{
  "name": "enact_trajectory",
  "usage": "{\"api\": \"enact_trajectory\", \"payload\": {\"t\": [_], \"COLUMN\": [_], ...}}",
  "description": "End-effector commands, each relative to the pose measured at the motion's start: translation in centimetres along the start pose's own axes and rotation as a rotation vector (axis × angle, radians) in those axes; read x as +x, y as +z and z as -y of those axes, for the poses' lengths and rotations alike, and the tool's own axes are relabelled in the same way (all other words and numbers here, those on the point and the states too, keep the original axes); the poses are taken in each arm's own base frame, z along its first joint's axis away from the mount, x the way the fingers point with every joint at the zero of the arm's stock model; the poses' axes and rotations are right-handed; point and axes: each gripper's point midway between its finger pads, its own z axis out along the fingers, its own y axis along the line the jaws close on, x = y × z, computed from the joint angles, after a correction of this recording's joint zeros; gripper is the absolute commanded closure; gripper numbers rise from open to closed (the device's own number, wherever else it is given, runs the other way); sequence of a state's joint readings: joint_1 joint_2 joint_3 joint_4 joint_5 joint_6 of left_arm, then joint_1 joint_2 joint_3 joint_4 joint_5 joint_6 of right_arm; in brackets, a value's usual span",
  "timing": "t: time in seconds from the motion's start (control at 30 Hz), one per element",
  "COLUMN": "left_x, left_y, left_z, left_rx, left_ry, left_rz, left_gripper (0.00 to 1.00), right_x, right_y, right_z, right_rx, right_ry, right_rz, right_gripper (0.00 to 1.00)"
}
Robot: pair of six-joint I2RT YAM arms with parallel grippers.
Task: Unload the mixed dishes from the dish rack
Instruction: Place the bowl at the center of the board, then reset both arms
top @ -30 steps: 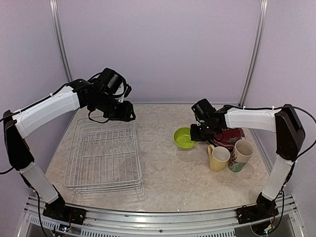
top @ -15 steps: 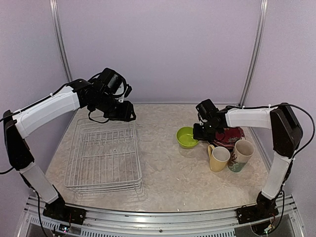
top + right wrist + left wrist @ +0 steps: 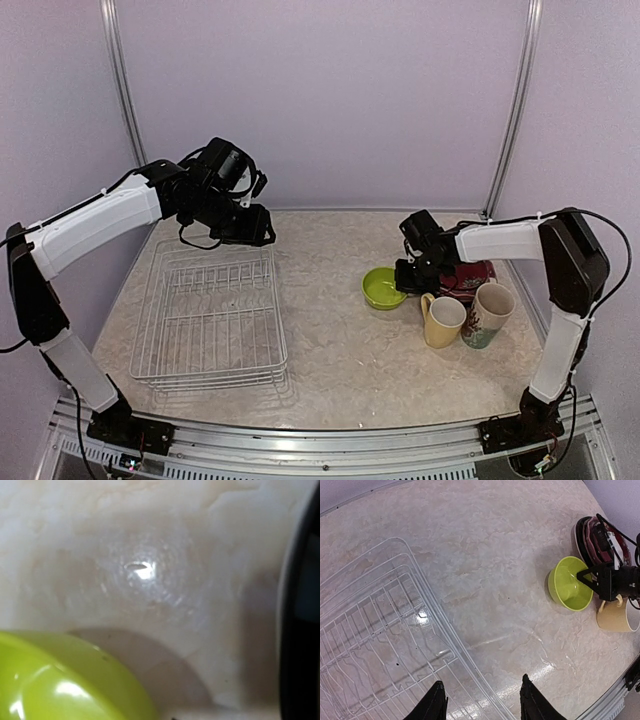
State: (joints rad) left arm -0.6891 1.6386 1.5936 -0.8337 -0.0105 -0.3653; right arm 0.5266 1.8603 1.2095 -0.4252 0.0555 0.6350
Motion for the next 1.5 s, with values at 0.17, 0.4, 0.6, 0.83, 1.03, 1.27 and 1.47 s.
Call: {"api": "enact_trajectory", "payload": {"t": [0.17, 0.4, 0.6, 0.83, 1.03, 1.27, 1.47], "left_x": [-0.4, -0.4, -0.6, -1.5, -3.5, -5.8, -5.9], "left_y": [-1.2, -1.4, -1.7, -3.3, -7.5, -15.6, -22.6], "left_z": [0.5, 0.6, 0.6, 0.6, -0.1, -0.5, -1.9], "left_rx": [0.022, 0.024, 0.023, 0.072, 0.114, 0.135, 0.138], "left_ry": [0.018, 0.019, 0.022, 0.021, 0.005, 0.015, -0.017], "left_rz": [0.032, 0.038, 0.051, 0.133, 0.277, 0.486, 0.652], "left_gripper": [0.52, 0.52, 0.52, 0.52, 0.50, 0.37, 0.27], "right_x": [0.3, -1.1, -2.9, -4.5, -5.2, -5.6, -5.4], "right_y": [0.6, -1.8, -6.2, -12.9, -19.3, -27.5, -34.3], "right_z": [0.3, -0.2, -0.9, -0.5, -0.8, -0.6, 0.0], "right_rx": [-0.007, -0.018, -0.062, -0.071, -0.157, -0.249, -0.320], "right_ry": [0.000, -0.009, -0.030, -0.067, -0.089, -0.116, -0.139], "right_rz": [-0.012, 0.029, 0.109, 0.235, 0.381, 0.574, 0.758], "right_gripper": [0.83, 0.66, 0.56, 0.45, 0.36, 0.26, 0.19]}}
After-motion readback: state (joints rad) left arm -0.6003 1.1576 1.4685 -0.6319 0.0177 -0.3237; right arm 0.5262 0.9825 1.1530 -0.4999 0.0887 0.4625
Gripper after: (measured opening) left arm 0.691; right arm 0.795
